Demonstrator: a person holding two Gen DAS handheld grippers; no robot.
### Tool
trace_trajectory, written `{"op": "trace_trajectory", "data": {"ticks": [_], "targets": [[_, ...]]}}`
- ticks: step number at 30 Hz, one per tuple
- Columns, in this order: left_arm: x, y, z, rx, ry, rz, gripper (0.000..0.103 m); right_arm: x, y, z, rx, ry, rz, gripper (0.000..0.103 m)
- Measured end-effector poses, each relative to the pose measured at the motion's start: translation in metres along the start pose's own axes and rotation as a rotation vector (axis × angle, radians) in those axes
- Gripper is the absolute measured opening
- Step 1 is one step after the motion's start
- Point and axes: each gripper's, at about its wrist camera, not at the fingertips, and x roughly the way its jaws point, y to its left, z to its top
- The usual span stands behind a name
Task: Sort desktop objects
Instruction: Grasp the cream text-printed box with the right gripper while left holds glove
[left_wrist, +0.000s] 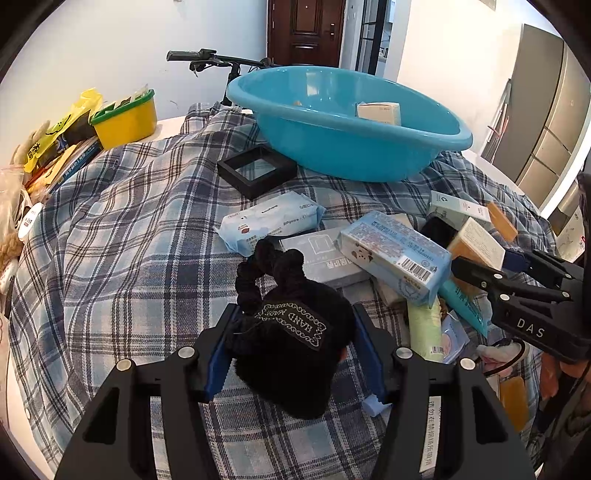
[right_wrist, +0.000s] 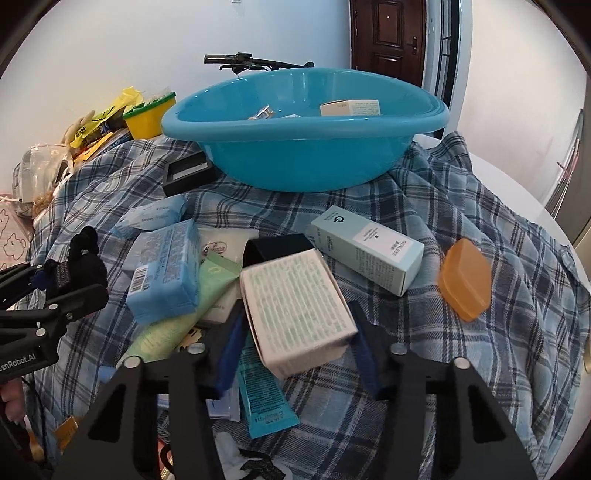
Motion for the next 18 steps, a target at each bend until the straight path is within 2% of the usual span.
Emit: {"op": "trace_trajectory", "data": {"ticks": [8,18], "targets": [[0.004,-0.003,-0.002,0.009,0.008,-0.005,0.062,-0.017,-0.006,-0.011,0.042,-0.002,0.008,0.042],[0.004,-0.004,-0.003,0.011,0.005,0.0,0.062,-0.005,0.002,-0.008,0.0,-0.01,-0.034,0.041]]}}
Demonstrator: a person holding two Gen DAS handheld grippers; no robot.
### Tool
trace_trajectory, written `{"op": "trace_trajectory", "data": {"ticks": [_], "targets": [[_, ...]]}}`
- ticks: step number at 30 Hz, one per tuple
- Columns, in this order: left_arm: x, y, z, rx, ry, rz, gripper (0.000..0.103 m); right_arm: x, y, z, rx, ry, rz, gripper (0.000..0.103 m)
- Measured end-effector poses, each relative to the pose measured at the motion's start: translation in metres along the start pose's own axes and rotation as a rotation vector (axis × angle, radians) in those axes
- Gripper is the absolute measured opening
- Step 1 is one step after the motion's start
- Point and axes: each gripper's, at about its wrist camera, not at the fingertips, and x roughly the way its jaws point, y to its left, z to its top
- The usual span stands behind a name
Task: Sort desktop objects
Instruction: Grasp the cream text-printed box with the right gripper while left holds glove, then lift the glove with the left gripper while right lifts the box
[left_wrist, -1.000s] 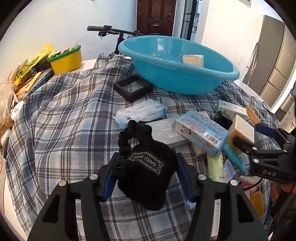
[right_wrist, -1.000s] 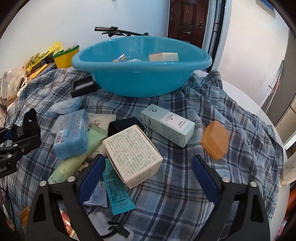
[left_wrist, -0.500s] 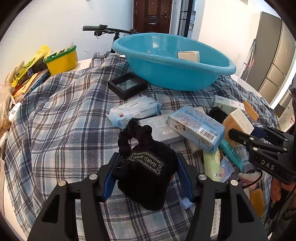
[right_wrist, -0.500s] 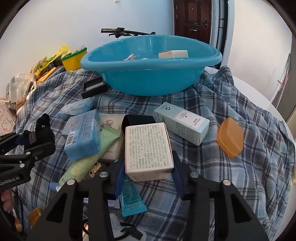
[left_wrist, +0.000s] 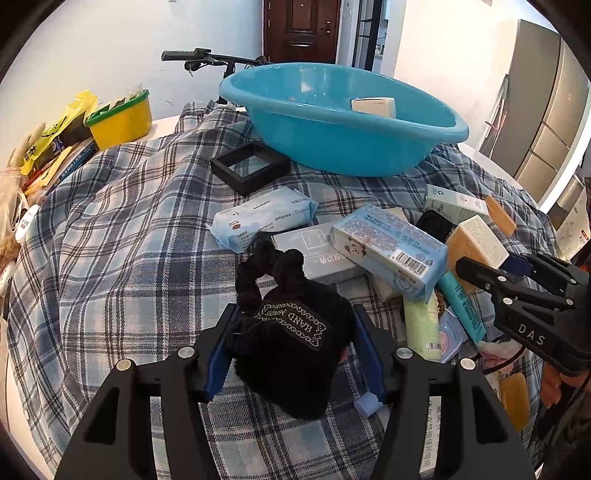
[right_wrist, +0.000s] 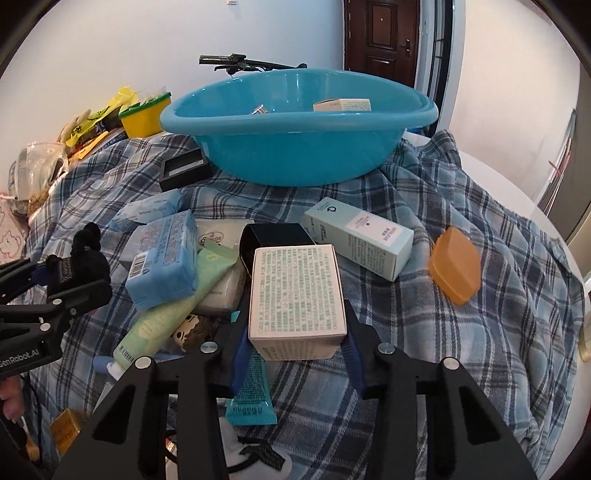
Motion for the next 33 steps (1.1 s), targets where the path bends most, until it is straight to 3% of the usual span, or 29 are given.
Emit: {"op": "trace_trajectory", "data": {"ticks": [4,8,17,33], "targets": [[0.0,0.002,-0.001,-0.002,-0.006,0.002,0.062,0.0,0.0,-0.001,0.006,-0.004,-0.006,0.041],[-0.015,0.005,0.001,-0.028,-0.088,-0.001,0.062,-0.007,-0.002,-0.003,0.022,-0.028,-0.041,0.041],[-0.03,0.001,0.015,0.001,-0.165,0.042,0.062,-0.052,-0.001,0.014,0.028,-0.157,-0.054,0.041],[-0.13,-0.015,0.078,0.049,-0.495,-0.009,0.062,-0.163,0.022,0.068,-0.059,-0.475,-0.084,0.041]]}}
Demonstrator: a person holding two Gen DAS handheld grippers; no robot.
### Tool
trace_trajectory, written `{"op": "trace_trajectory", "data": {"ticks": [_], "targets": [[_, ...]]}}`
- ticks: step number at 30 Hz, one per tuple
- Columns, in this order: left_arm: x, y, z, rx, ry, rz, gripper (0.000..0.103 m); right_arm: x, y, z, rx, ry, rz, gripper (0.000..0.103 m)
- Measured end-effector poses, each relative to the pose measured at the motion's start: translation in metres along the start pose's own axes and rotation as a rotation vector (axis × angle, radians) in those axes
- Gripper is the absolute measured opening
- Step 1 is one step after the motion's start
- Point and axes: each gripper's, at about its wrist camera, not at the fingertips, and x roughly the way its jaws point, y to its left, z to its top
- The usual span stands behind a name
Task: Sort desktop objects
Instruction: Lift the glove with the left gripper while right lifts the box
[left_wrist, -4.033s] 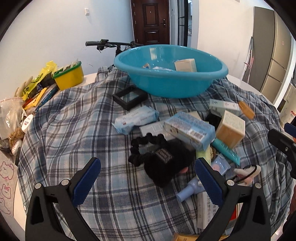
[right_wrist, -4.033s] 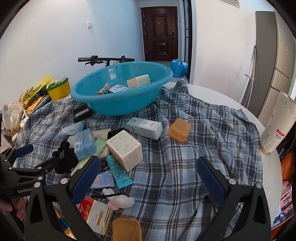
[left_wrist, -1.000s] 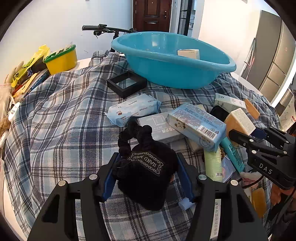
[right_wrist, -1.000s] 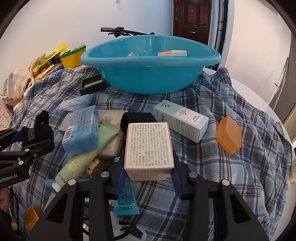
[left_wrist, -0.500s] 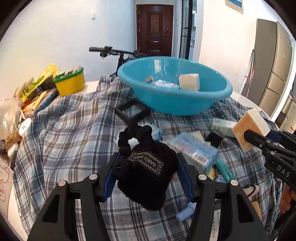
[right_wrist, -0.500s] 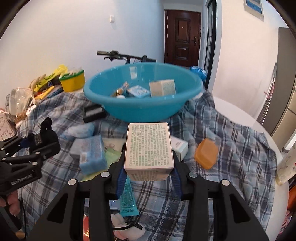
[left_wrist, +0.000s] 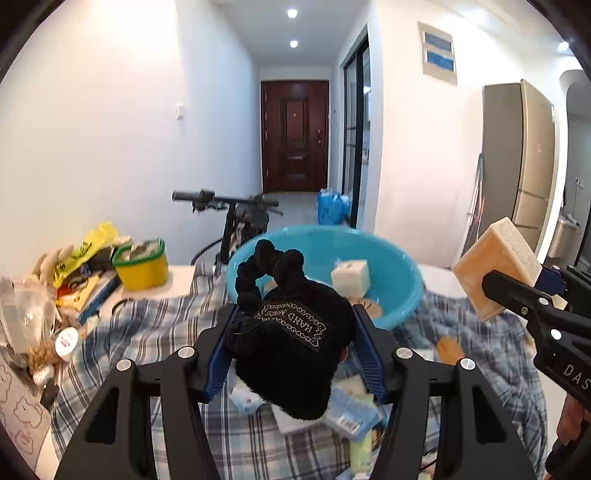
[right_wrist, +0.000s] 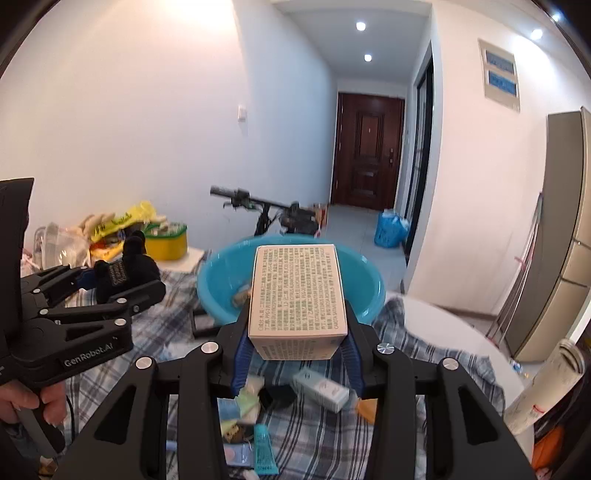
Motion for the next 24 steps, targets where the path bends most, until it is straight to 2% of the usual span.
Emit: {"op": "trace_trajectory", "data": {"ticks": [6,13,24], "targets": [[-0.033,-0.002,0.037,-0.001,-0.128,-0.023,0.062,-0.025,0.008,0.033,-0.018,-0.105,-0.012,0.041],[-0.064,0.003,0.067,-0.03,-0.24,-0.03,0.062,-0.05,0.01,0.063,-0.032,-0.222,-0.024,0.041],[-0.119,0.006,0.089,-0.031,-0.39,-0.058,0.062,-0.09,0.0,0.084,-0.009,-0.372,-0.051,0.041]]}}
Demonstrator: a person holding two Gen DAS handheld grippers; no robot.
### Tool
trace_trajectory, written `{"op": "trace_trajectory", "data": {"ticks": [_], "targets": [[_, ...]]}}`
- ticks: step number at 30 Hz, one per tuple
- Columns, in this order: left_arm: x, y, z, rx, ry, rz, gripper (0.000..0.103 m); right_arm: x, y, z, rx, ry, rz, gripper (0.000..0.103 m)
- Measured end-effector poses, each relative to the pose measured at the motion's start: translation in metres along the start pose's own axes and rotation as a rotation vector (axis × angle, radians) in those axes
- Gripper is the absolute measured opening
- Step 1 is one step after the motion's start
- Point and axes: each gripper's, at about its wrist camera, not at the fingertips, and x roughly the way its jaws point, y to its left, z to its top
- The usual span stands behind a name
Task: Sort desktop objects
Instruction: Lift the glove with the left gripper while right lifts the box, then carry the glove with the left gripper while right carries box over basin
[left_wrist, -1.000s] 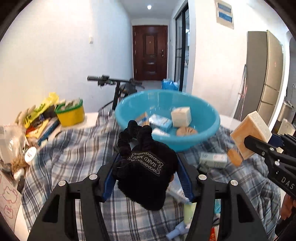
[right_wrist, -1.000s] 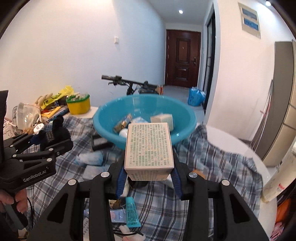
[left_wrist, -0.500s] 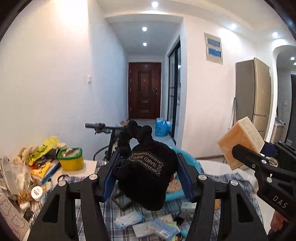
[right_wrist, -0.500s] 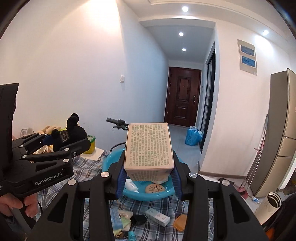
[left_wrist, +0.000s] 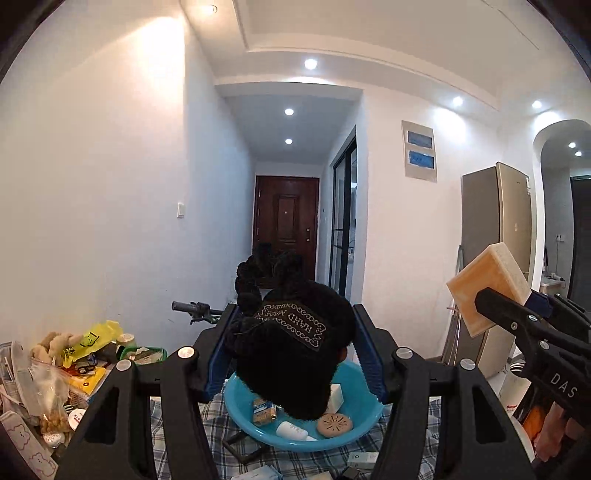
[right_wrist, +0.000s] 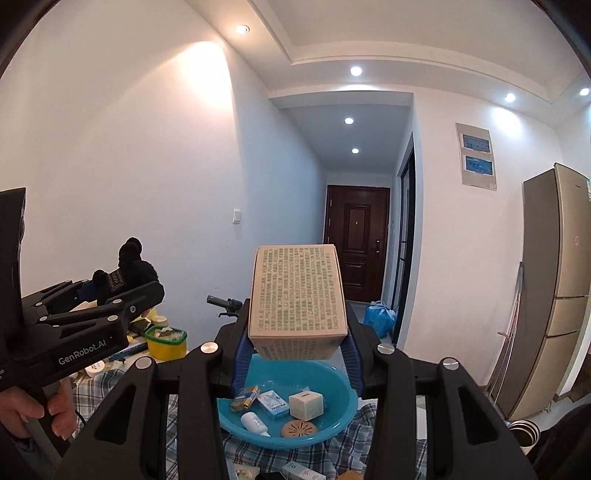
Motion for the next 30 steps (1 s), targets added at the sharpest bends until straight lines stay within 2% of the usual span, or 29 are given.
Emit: {"op": "trace_trajectory", "data": {"ticks": [9,14,23,30], "targets": [[-0.037,0.007,0.012,-0.026,-0.079,-0.022,0.063,-0.037,-0.004,0.017,-0.001,-0.092,-0.04,0.041],[-0.042,0.012,0.014,-0.033,-0.095,-0.031,0.063,-0.036,-0.005,0.018,0.008,-0.098,-0.04,0.041],[-0.022,0.011,0.016,-0.025,-0.109,-0.032,0.063,-0.019,-0.012,0.027,0.011,-0.123,-0.05,0.041],[0.015,0.008,0.02,-0.01,-0.107,-0.053,0.063,0.007,-0.015,0.031,0.01,-0.149,-0.057,0.041]]}}
